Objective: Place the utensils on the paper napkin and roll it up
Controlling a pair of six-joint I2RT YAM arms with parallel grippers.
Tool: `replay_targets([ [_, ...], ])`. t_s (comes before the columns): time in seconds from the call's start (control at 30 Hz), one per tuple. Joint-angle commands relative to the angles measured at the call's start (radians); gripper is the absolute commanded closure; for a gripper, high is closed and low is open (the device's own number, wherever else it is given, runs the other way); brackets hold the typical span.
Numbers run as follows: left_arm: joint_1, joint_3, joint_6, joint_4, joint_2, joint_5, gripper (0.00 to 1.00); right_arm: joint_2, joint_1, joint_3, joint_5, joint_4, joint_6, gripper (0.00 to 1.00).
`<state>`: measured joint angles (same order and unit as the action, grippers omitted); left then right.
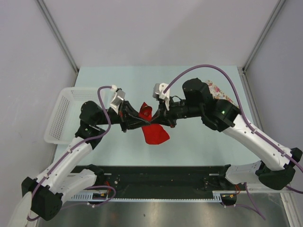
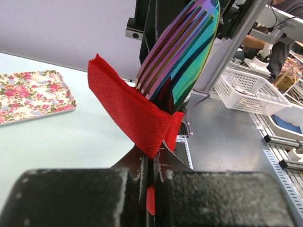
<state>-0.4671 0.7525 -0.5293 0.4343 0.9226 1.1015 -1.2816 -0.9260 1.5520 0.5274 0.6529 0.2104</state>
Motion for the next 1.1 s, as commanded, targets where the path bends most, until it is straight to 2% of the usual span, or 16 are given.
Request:
replay_targets([
  [0.0,-0.005,-0.005,-0.055,0.069,-0.004,-0.02,1.0,0.041,-0.008,0.008,-0.001,-0.09,-0.014,1.0],
  [0.07,-0.002,-0.01,-0.07,0.098,-0.001,-0.02,1.0,0.041,-0.007,0.005,-0.006,-0.088,-0.019,0.78],
  [0.1,0.008,-0.008,-0.084,0.103,0.001,-0.023,1.0,0.045,-0.005,0.003,-0.015,-0.087,-0.025,0.54],
  [0.2,0.037,-0.002,-0.13,0.153,0.01,-0.009,1.0,0.063,0.015,-0.007,-0.032,-0.076,-0.035,0.2],
  [0.3,0.053,0.01,-0.161,0.187,0.019,0.003,1.0,0.074,0.05,-0.032,-0.026,-0.032,-0.037,0.14],
  [0.47,0.068,0.039,-0.163,0.181,0.025,0.011,1.0,0.119,0.09,-0.087,0.0,0.04,-0.032,0.18],
  [0.57,0.068,0.044,-0.164,0.184,0.025,0.008,1.0,0.133,0.104,-0.107,0.008,0.069,-0.016,0.26],
  [0.63,0.067,0.047,-0.173,0.188,0.027,0.006,1.0,0.133,0.115,-0.112,0.022,0.083,-0.013,0.34],
  [0.67,0.068,0.045,-0.184,0.198,0.028,0.005,1.0,0.128,0.119,-0.113,0.032,0.089,-0.005,0.45],
  [0.73,0.068,0.044,-0.193,0.208,0.028,0.003,1.0,0.123,0.131,-0.112,0.051,0.102,0.004,0.56],
  [0.97,0.07,0.044,-0.192,0.208,0.025,0.004,1.0,0.097,0.151,-0.087,0.152,0.162,0.052,0.7],
  [1.07,0.07,0.044,-0.201,0.216,0.025,0.005,1.0,0.071,0.15,-0.069,0.175,0.2,0.09,0.95],
])
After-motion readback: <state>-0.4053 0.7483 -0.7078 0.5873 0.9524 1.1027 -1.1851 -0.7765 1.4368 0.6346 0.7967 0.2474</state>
